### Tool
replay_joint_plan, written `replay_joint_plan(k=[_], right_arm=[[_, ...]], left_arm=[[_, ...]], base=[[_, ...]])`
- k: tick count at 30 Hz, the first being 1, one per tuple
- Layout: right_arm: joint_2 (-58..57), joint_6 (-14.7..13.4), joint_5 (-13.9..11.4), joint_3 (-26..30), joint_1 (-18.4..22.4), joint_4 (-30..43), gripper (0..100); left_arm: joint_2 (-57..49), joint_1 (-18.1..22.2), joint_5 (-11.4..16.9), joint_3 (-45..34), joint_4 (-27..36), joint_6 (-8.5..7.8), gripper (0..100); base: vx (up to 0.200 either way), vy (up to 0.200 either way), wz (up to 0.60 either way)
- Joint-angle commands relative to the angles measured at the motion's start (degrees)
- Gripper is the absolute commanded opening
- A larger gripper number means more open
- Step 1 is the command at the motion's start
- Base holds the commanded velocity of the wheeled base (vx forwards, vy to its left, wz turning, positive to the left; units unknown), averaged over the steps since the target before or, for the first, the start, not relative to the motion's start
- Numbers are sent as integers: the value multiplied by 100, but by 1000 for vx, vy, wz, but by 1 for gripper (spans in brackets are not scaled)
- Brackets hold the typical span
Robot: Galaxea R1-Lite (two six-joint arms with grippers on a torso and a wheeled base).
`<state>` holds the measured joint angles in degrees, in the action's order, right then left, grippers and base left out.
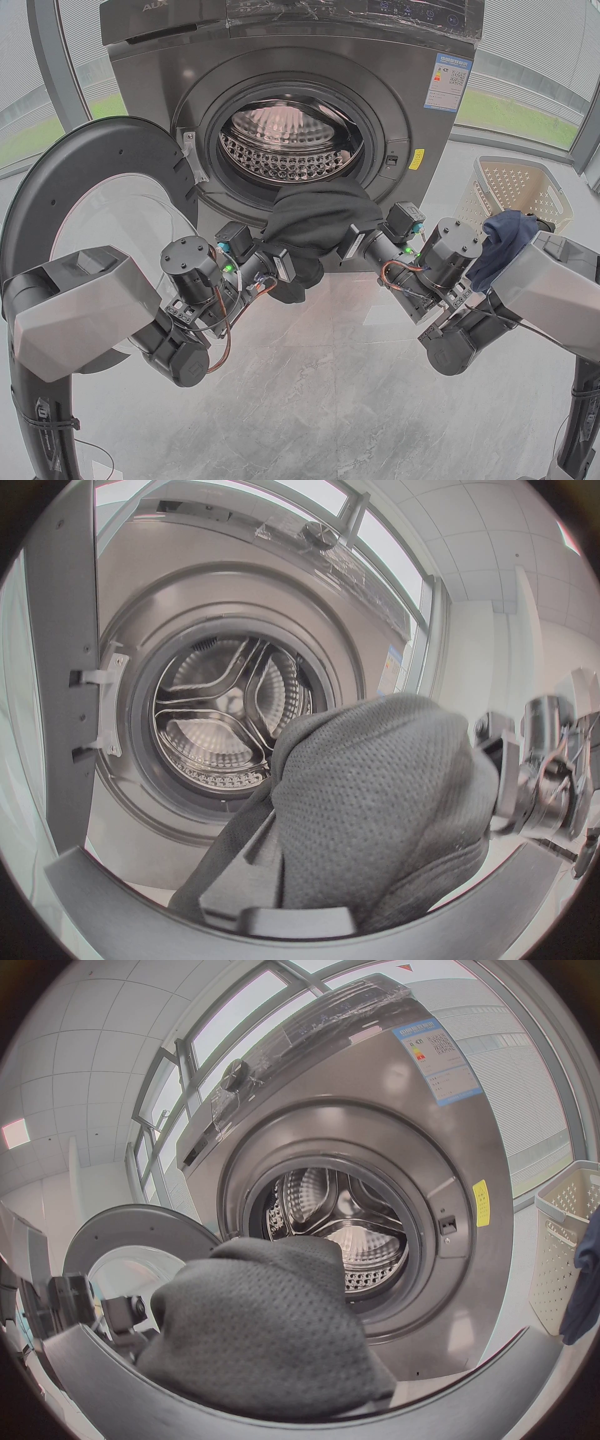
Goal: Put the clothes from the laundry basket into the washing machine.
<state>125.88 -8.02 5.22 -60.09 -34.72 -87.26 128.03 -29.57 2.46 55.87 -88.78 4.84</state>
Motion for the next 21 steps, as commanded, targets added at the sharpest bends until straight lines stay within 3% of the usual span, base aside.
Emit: replay_joint_plan(k=[1,10,11,15,19,21], right_arm=[[209,-15,-3,182,27,-98,0],[156,-15,6,331,-35,-98,0],[121,-15,-3,419,-35,-98,100],[-64,29,-56,814,-44,-98,100],[-494,213,-232,1878,-114,-98,100],[-696,266,-293,2221,-114,-98,100]], left_arm=[[-436,-4,-18,-147,-25,70,0],[-515,-22,-18,-173,-34,105,0],[-533,-22,-18,-182,-34,105,0],[-621,-22,-18,-199,-34,114,0],[-955,-13,0,-586,-25,307,0],[-1113,-13,0,-850,-34,298,0]], base=[[0,0,0],[0,0,0],[0,0,0],[0,0,0],[0,0,0],[0,0,0]])
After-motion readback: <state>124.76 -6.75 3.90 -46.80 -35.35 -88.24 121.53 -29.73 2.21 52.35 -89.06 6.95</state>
